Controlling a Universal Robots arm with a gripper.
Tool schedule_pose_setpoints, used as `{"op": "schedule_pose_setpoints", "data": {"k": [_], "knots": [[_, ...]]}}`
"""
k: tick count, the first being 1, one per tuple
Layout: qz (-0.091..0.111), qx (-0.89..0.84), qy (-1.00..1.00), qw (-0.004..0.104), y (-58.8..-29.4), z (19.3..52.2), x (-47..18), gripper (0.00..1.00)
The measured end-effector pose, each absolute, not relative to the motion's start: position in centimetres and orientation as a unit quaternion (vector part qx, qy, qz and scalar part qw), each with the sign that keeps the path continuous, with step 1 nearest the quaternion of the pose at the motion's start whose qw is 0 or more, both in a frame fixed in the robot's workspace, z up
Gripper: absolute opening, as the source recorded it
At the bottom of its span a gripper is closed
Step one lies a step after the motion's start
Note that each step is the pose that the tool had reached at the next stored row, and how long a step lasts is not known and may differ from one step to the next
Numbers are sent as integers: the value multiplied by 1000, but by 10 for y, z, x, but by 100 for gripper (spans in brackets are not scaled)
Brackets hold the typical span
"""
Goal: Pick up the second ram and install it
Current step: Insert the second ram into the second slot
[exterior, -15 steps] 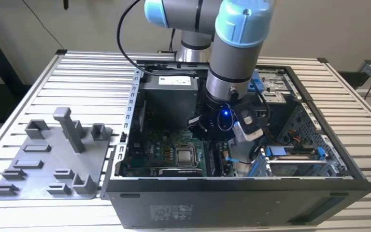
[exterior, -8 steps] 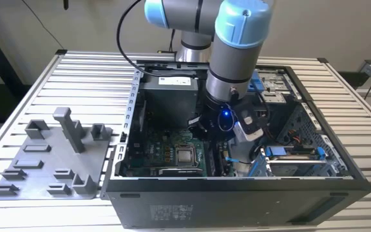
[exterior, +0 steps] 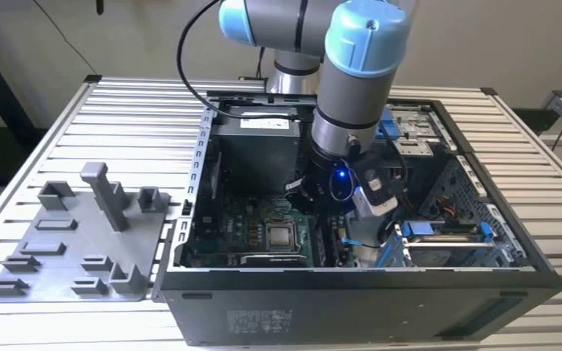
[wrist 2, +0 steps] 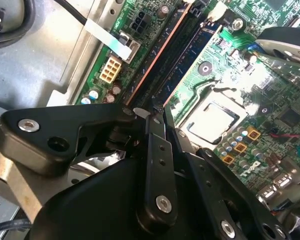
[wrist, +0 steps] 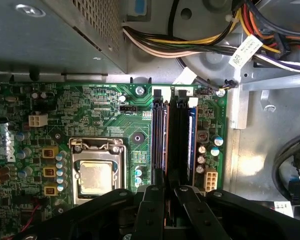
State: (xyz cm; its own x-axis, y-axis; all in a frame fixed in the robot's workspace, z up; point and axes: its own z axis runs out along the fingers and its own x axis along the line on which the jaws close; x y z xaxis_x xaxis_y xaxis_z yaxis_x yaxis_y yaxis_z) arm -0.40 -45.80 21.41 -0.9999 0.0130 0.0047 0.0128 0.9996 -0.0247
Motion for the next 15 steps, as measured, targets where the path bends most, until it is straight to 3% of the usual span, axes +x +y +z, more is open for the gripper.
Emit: {"op": "schedule_pose_setpoints", "data": {"k": [7, 11, 15], "knots": [[12, -6, -1000, 2, -458, 214, -4, 15], [12, -6, -1000, 2, -458, 213, -4, 34], [12, -6, -1000, 3, -458, 217, -4, 34]]}}
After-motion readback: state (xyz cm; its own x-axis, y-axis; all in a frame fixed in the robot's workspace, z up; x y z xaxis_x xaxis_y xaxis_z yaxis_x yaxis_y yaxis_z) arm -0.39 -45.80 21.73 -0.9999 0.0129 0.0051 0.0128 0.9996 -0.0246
